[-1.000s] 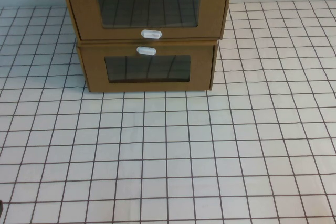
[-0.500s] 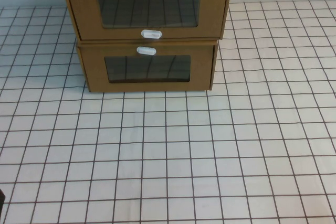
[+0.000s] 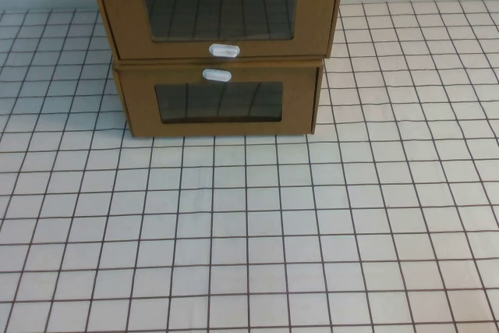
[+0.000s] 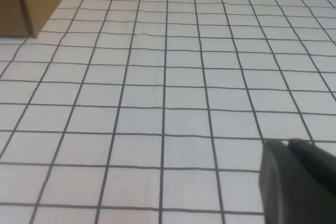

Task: Open the shoe box
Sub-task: 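Pull the top drawer of the cardboard box fully open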

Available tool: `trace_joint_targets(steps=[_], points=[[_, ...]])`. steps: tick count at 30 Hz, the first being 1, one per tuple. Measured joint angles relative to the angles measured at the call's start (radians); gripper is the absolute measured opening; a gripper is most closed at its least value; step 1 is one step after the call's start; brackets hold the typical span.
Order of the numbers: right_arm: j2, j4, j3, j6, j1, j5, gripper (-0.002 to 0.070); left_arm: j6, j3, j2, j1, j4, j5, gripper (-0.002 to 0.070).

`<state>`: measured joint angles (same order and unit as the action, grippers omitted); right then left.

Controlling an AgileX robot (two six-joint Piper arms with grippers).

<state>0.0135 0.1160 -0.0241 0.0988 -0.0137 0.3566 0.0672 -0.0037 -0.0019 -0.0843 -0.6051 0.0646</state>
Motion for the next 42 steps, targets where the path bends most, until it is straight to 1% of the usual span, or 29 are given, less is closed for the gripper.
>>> trace_joint_targets(steps=[3,7,11,13,16,20,25,32,35,39,42], points=[[0.0,0.0,0.0,0.0,0.0,0.0,-0.0013,0.006,-0.108,0.09,0.0,0.028,0.133,-0.0002],[0.0,0.0,0.0,0.0,0.0,0.0,-0.0013,0.03,-0.327,0.301,0.0,0.101,0.363,-0.0002],[0.0,0.0,0.0,0.0,0.0,0.0,-0.0013,0.163,-0.549,0.544,0.0,0.127,0.553,-0.0002],[0.0,0.0,0.0,0.0,0.0,0.0,-0.0013,0.23,-0.652,0.647,0.0,0.131,0.613,-0.0002],[0.0,0.0,0.0,0.0,0.0,0.0,-0.0013,0.321,-0.818,0.793,0.0,0.126,0.65,-0.0002],[0.0,0.0,0.0,0.0,0.0,0.0,-0.0013,0.418,-1.03,0.998,0.0,0.084,0.665,-0.0002],[0.0,0.0,0.0,0.0,0.0,0.0,-0.0013,0.493,-1.33,1.239,0.0,0.03,0.712,-0.0002],[0.0,0.0,0.0,0.0,0.0,0.0,-0.0013,0.514,-1.75,1.569,0.0,-0.001,0.823,-0.0002],[0.0,0.0,0.0,0.0,0.0,0.0,-0.0013,0.516,-1.894,1.687,-0.002,-0.016,0.878,-0.0002],[0.0,0.0,0.0,0.0,0.0,0.0,-0.0013,0.516,-2.016,1.811,-0.016,-0.02,0.904,-0.0002],[0.0,0.0,0.0,0.0,0.0,0.0,-0.0013,0.516,-2.056,1.873,-0.049,-0.012,0.907,-0.0002]])
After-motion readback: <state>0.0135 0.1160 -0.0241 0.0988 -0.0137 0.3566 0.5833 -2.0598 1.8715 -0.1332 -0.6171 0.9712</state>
